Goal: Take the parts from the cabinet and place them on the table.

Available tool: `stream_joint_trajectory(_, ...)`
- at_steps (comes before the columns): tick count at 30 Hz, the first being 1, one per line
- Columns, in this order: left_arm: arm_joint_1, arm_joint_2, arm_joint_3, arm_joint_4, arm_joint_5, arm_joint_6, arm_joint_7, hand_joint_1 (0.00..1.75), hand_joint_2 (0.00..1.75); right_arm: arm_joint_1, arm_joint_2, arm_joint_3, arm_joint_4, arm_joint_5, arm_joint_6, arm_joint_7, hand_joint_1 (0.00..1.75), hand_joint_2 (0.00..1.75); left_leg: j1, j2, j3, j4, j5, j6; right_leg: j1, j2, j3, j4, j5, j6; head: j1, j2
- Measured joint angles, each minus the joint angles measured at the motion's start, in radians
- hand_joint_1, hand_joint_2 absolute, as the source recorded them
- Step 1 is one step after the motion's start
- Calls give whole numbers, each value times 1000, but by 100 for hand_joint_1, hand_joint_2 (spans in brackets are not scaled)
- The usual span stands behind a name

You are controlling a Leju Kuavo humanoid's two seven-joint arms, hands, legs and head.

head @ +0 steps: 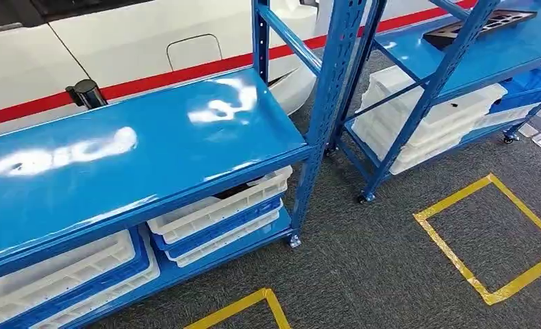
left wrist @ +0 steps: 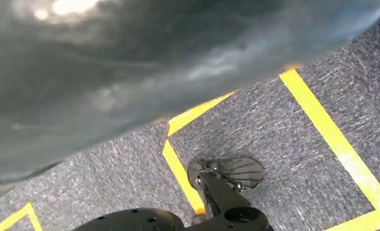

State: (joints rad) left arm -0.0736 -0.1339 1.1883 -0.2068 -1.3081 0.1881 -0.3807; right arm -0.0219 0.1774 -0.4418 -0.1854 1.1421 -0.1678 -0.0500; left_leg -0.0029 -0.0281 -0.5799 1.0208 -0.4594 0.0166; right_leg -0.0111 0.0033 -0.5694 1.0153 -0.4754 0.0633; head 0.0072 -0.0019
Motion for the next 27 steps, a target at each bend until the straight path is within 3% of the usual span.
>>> stream_joint_trajectory(1, 0, 0, 0, 0, 0, 0, -1, 0, 0, -2, 0, 0, 0, 0, 0, 0, 0, 0, 1, 0, 0, -1, -1, -5, -2, -1, 1, 0, 6, -16, -3, 0)
stream_joint_trajectory(3, 1, 0, 0, 0, 0, 0, -2, 0, 0, -1, 0, 0, 0, 0, 0, 0, 0, 0, 5, 0, 0, -4, 3, -18, 4, -1, 4, 0, 9, -34, -2, 0)
stream_joint_trajectory(4, 1, 0, 0, 0, 0, 0, -2, 0, 0, -2, 1, 0, 0, 0, 0, 0, 0, 0, 7, 2, -2, 1, -1, -22, -6, -3, 6, -7, 15, -42, -2, 0)
stream_joint_trajectory(6, 1, 0, 0, 0, 0, 0, -3, 0, 0, -2, 0, 0, 0, 0, 0, 0, 0, 0, 8, 15, -23, 60, -44, -31, -9, -5, 10, -7, 15, -54, -9, 0)
stream_joint_trajectory(8, 1, 0, 0, 0, 0, 0, -4, 0, 0, -1, 1, 0, 0, 1, 0, 0, 0, 0, 12, 19, -103, 231, -133, -40, -8, -9, 11, -6, 13, -57, -10, 0)
stream_joint_trajectory(9, 1, 0, 0, 0, 0, 0, -4, 0, 0, -1, 1, -1, 0, 1, 0, 0, 0, 0, 14, 20, -132, 289, -152, -43, -7, -10, 11, -6, 12, -57, -10, 0)
stream_joint_trajectory(10, 3, -1, 0, 0, 0, 0, -4, 0, 0, -1, 0, -1, 0, 1, 0, 0, 0, 0, 17, 21, -144, 311, -141, -45, -7, -10, 12, -6, 12, -56, -10, 0)
stream_joint_trajectory(11, 3, -1, 0, 0, 0, 0, -4, 0, 0, -1, 0, -1, 0, 1, 0, 0, 0, 0, 19, 22, -129, 279, -116, -45, -7, -10, 13, -6, 11, -57, -10, 0)
stream_joint_trajectory(13, 1, 1, 0, 0, 0, 0, -5, 0, 0, -1, 2, -1, 0, 2, 0, 0, 0, 0, 24, 30, -34, 94, -22, -44, -9, -10, 20, -5, 9, -53, -10, 0)
stream_joint_trajectory(14, 1, 0, 0, 0, 0, 0, -5, 0, 0, -1, 1, -1, 0, 3, 0, 0, 0, 0, 25, 44, 5, 19, -5, -43, -6, -10, 23, -5, 6, -49, -11, 0)
stream_joint_trajectory(15, -1, -1, 0, 0, 0, 0, -5, 0, 0, -2, 1, -1, 0, 3, 0, 0, 0, 0, 19, 40, 8, 8, -11, -38, 4, -11, 22, -2, 1, -40, -10, 0)
stream_joint_trajectory(18, -1, -1, 0, 0, 0, 1, -5, 0, 0, -2, 0, -2, 0, 3, 0, 0, 0, 0, 10, 32, 3, 7, -9, -21, -2, -18, 24, -11, 5, -26, -7, 0)
stream_joint_trajectory(20, -1, -1, 0, 0, 0, 2, -4, 0, 0, 0, 1, -2, 0, 3, 0, 0, 0, 0, 17, 28, 5, -2, 0, -6, -4, -15, 6, 19, -14, -18, -6, 0)
stream_joint_trajectory(21, -1, -1, 0, 0, 0, 3, -4, 0, 0, -1, 1, -3, 0, 3, 0, 0, 0, 0, 17, 26, 3, -2, 1, 3, -3, -13, -24, 82, -48, -25, -3, 0)
stream_joint_trajectory(23, -1, -1, 0, 0, 0, 3, -4, 0, 0, -1, 1, -4, 0, 3, 0, 0, 0, 0, 15, 22, -2, -1, 1, 6, -3, -9, -102, 240, -112, -34, -2, 0)
stream_joint_trajectory(24, -1, -1, 0, 0, 0, 3, -4, 0, 0, 0, 1, -4, 0, 3, 0, 0, 0, 0, 14, 18, -3, -1, 1, 6, -3, -8, -139, 313, -130, -31, -2, 0)
stream_joint_trajectory(25, 0, -1, 0, 0, 0, 3, -3, 0, 0, 2, 1, -4, 0, 3, 0, 0, 0, 0, 13, 15, -2, -1, 1, 6, -3, -8, -141, 310, -120, -24, -2, 0)
stream_joint_trajectory(26, 0, -1, 0, 0, 0, 3, -3, 0, 0, 3, 1, -4, 0, 3, 0, 0, 0, 0, 13, 11, -2, -1, 1, 6, -3, -8, -122, 269, -99, -17, -2, 0)
stream_joint_trajectory(27, 0, -1, 0, 0, 0, 3, -2, 0, 0, 3, 1, -5, 0, 2, 0, 0, 0, 0, 13, 7, -1, -1, 1, 6, -3, -7, -76, 175, -59, -7, -2, 0)
